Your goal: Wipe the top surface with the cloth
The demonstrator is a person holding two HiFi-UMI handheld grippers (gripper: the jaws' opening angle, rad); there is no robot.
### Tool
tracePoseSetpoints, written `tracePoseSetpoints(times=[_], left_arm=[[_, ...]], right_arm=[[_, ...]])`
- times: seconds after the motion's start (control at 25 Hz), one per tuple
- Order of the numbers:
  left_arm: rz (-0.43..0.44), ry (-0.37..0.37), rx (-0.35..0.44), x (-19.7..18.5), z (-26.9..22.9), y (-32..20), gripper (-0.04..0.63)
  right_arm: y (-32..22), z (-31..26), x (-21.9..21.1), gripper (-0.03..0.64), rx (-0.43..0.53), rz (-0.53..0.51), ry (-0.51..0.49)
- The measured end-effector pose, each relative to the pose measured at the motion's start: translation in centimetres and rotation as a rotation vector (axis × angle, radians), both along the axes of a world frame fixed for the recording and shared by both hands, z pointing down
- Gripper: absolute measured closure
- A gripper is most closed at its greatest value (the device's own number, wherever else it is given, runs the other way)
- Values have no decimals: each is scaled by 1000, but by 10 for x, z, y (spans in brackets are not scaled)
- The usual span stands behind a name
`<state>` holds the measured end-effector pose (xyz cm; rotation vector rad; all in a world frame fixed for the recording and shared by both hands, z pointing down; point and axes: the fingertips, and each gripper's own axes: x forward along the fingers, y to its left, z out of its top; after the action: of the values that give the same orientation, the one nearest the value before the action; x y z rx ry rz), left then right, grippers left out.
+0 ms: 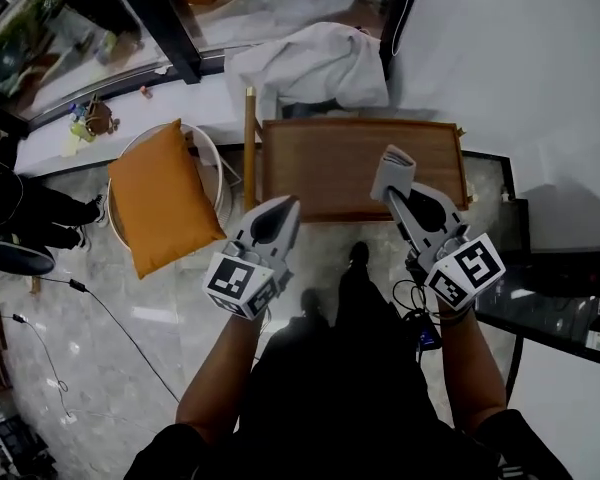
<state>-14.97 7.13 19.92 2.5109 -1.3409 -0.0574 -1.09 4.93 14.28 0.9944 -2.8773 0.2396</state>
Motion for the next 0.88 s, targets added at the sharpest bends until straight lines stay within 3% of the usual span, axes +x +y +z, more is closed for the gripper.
tracePoseSetpoints(times=[0.52,0.88], left_arm=[[-155,-61,-117,22,53,-130,583],[-287,-120,-186,10,122,-187,584]], right_arm=[[-157,67,17,580,-110,-23,-69],[-203,165,-31,580,-271,-59,-63]])
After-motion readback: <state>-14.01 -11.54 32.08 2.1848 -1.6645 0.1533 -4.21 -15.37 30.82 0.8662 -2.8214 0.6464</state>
